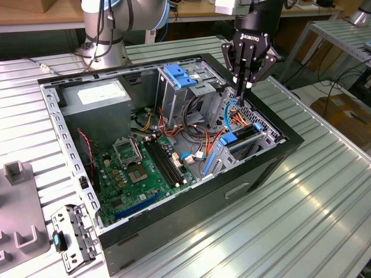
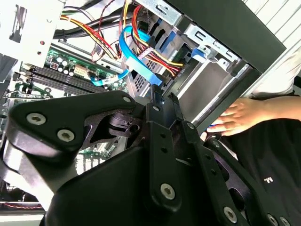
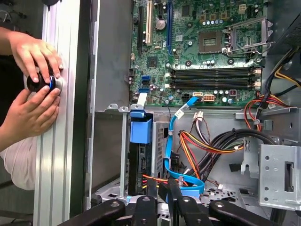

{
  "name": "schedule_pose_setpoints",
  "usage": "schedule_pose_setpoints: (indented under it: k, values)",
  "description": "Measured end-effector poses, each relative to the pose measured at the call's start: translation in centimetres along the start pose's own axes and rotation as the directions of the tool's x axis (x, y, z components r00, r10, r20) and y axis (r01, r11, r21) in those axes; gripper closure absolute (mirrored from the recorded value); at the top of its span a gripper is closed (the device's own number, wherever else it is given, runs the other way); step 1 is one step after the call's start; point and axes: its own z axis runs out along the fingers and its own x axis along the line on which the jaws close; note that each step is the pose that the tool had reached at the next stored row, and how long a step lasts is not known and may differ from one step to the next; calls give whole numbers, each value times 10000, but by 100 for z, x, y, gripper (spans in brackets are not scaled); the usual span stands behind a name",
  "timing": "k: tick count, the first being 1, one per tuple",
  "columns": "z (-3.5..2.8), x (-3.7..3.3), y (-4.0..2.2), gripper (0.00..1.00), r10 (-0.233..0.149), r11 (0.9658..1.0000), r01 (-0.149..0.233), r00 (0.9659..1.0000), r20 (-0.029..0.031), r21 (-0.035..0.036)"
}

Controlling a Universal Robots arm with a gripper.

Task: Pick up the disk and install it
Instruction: 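Insert the second disk wire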

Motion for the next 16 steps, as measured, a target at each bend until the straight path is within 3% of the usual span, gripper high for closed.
schedule_pose_setpoints:
  k: [3, 5, 11, 14, 16]
  values:
    - [-1, -1, 0, 76, -1, 10000, 1, 10000, 0, -5]
    - [-1, -2, -2, 76, -18, 10000, 18, 10000, 1, -53]
    - [-16, -46, -31, 76, -39, 9985, 39, 10000, 16, -547]
    - [-19, -68, -61, 76, -50, 9976, 51, 10000, 13, -687]
    - [-14, -75, -91, 76, -61, 9971, 56, 10000, -60, -762]
